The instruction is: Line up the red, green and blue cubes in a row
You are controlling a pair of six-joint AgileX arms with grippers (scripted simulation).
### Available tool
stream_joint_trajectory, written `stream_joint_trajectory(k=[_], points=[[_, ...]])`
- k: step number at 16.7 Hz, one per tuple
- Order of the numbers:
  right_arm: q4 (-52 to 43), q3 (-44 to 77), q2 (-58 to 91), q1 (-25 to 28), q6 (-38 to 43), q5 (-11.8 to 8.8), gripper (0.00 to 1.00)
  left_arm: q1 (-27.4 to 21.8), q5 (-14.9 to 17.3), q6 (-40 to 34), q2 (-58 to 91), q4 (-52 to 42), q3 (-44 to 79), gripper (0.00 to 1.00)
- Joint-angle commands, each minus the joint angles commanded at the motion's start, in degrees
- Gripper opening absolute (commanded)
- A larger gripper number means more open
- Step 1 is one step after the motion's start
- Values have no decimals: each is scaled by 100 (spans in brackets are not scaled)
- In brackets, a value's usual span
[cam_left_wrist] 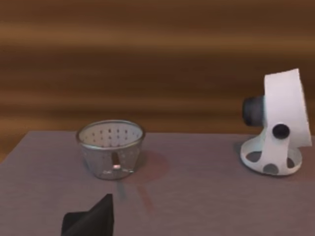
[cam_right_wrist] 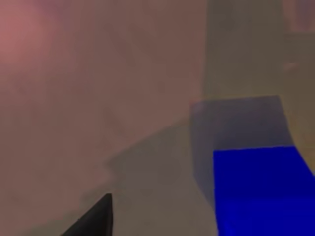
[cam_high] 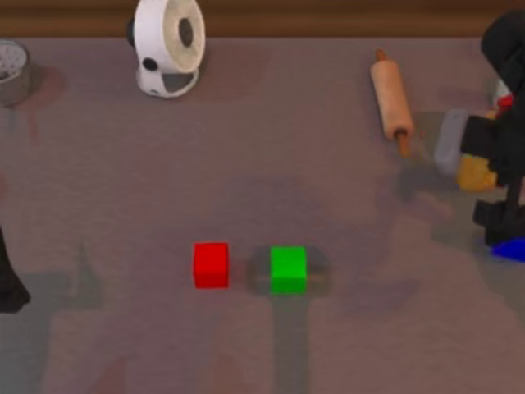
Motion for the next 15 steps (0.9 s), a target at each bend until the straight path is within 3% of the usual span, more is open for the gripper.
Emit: stream_joint_trajectory(k=[5,11,15], points=[[272,-426,-404,-508,-1122,-25,100,0,0,0,0,0,0,100],[292,-439,-393,-505,-1155,-24,100,0,0,0,0,0,0,100],[905,-769,-123,-515,-1143,-24,100,0,0,0,0,0,0,100]])
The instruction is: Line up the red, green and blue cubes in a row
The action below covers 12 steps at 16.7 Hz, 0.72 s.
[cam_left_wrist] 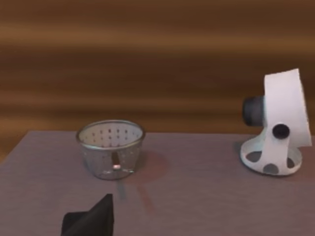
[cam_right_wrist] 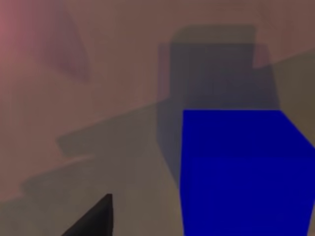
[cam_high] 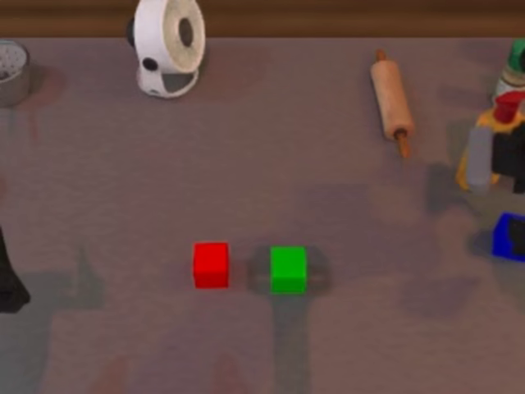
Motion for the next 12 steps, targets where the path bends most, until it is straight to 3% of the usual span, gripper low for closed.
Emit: stream_joint_trajectory(k=[5,10,12], points=[[1109,-587,501,-4,1,4,100,0,0,0,0,0,0,100],[1226,-659,564,-5,0,4,100,0,0,0,0,0,0,100],[1226,-659,564,-5,0,4,85,0,0,0,0,0,0,100]])
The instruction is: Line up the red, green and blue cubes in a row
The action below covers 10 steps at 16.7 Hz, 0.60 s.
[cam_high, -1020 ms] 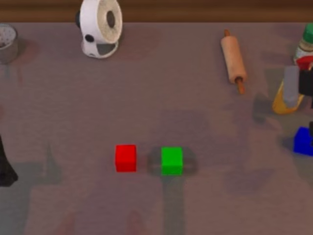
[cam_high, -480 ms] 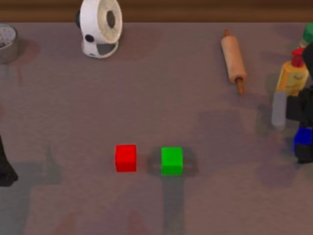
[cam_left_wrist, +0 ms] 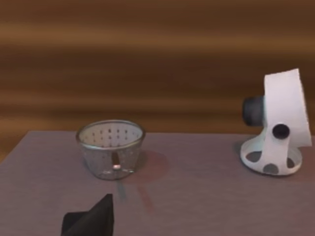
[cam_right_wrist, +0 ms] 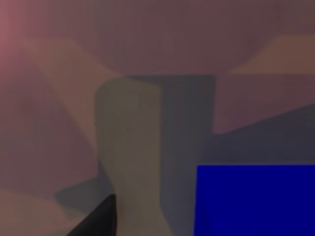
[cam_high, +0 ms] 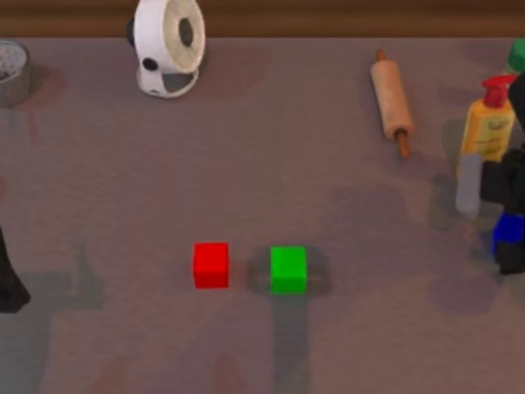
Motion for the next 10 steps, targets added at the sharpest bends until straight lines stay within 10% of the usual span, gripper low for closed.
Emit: stream_joint_trajectory(k=[10], points=[[0,0,0,0,0,0,10,0,0,0,0,0,0,100]])
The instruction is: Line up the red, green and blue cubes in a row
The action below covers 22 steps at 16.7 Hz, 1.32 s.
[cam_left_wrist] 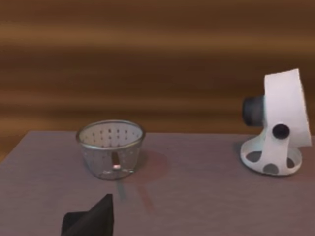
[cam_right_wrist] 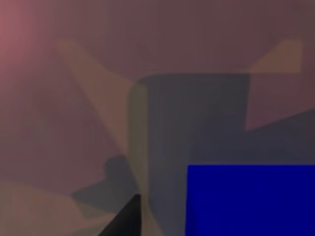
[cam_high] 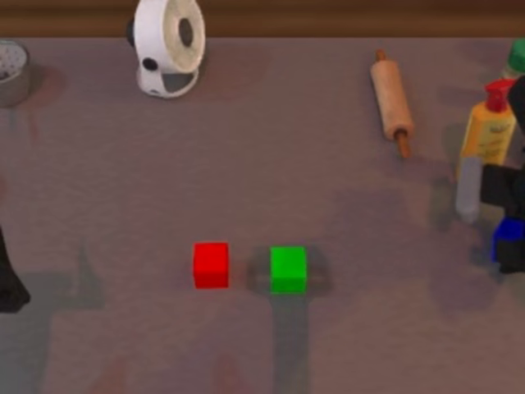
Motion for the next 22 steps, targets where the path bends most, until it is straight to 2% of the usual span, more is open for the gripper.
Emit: stream_joint_trajectory(k=[1,2,9,13,18,22], points=[[0,0,0,0,0,0,2,0,0,0,0,0,0,100],[0,0,0,0,0,0,0,0,0,0,0,0,0,100],[0,0,0,0,0,0,0,0,0,0,0,0,0,100],[-513,173,-349,29,134,-39,0,0,0,0,0,0,0,100],[-1585,726,-806,63,124,-38,0,0,0,0,0,0,0,100],[-1724,828,-908,70,128,-36,0,0,0,0,0,0,0,100]])
